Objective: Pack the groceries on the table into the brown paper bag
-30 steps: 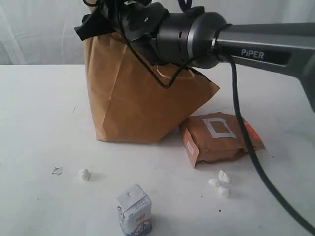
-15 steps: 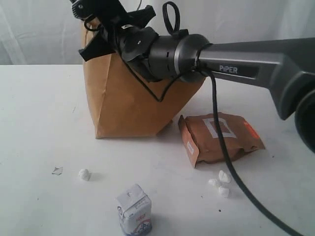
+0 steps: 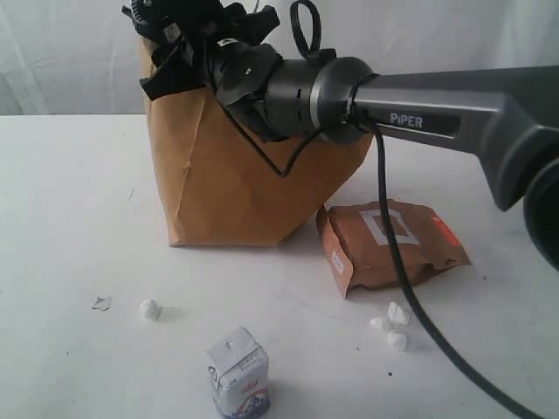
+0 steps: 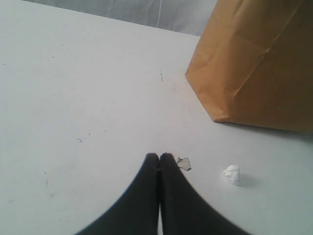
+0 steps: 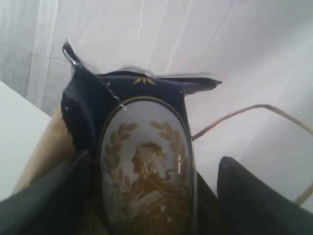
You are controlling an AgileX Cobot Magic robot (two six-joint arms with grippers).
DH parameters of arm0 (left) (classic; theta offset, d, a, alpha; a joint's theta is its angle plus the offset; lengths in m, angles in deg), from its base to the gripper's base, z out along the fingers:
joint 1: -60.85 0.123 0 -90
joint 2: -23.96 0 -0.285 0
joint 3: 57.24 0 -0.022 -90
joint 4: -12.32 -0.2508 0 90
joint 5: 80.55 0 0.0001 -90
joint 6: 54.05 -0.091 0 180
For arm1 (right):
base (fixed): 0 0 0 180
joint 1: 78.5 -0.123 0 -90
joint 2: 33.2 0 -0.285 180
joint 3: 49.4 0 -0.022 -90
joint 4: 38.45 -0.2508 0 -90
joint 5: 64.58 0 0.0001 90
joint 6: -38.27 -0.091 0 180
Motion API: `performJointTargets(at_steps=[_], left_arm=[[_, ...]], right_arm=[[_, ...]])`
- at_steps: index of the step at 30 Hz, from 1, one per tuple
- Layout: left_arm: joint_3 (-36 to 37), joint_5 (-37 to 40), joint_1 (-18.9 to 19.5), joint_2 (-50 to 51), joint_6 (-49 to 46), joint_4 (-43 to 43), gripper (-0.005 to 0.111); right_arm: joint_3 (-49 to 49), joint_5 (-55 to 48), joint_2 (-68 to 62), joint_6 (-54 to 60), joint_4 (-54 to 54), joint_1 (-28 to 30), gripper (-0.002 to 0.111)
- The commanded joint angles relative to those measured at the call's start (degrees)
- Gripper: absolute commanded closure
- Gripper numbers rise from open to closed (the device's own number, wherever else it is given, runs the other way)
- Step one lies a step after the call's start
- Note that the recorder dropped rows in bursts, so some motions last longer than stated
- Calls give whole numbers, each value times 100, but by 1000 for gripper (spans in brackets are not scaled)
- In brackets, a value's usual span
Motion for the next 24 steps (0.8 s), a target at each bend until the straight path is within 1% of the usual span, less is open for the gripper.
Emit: performJointTargets(at_steps=[1, 12, 17, 21, 24], left_arm=[[19, -10, 17, -8, 21, 24, 107], [19, -10, 17, -8, 21, 24, 107], [19, -10, 17, -8, 21, 24, 107], [19, -10, 17, -8, 21, 24, 107], [19, -10, 17, -8, 21, 24, 107]], right_arm=[[-5, -48, 7, -44, 58, 11, 38], [-5, -75, 174, -44, 58, 11, 38], [-5, -414, 493, -44, 16, 11, 38], [-5, -446, 594, -33, -486, 11, 39], [-5, -403, 594, -33, -584, 11, 41]])
